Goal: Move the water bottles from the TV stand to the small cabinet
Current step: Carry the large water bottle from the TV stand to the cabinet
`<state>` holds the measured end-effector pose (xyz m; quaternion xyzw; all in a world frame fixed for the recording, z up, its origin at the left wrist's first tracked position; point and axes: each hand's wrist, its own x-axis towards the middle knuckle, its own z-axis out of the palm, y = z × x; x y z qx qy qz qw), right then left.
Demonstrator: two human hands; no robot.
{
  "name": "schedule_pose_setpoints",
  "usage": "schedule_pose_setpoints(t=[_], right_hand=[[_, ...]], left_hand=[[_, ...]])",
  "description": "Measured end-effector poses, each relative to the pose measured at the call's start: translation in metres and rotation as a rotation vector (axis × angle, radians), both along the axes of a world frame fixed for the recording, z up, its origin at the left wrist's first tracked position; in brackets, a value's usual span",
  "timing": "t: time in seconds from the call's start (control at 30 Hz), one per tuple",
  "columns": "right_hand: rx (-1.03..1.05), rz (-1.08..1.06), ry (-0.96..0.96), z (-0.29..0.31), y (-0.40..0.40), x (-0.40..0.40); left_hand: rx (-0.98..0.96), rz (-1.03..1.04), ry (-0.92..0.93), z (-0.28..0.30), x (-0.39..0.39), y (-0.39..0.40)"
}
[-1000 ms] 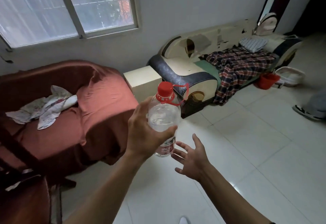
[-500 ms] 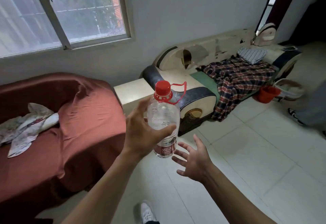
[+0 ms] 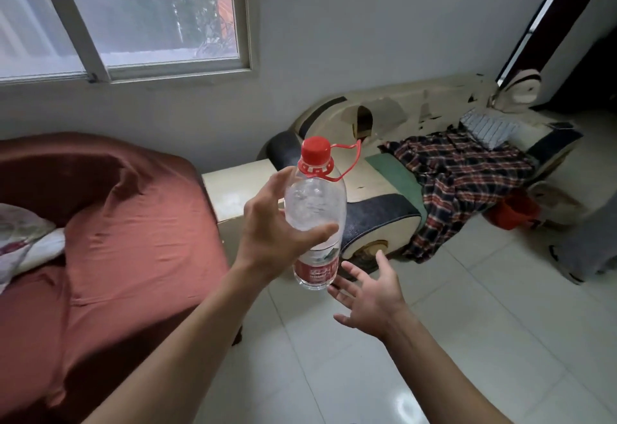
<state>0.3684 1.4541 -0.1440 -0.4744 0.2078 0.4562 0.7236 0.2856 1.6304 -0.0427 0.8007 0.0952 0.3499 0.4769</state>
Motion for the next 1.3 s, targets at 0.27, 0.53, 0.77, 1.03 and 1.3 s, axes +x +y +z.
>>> schedule_pose_setpoints(t=[0.27,0.53,0.77,1.03,1.3], right_hand=[[0.02,0.085,0.066,-0.027,0.075,0.134],[0.018,0.228,0.09,-0.039,0.132,0.268],[0.0,0.338,0.049,-0.037,0.191,0.344],[-0.089,0.439,0.047,-0.063,0.296,0.401],[-0.305,0.485,0.049,-0.09,0.421,0.46]], left_hand=[[0.065,0.088,0.119,-0.011,0.12,0.063],[0.115,0.231,0.177,0.001,0.236,0.106],[0.118,0.277,0.193,0.005,0.296,0.155],[0.114,0.312,0.227,-0.032,0.347,0.254],[-0.009,0.318,0.24,-0.079,0.4,0.376]])
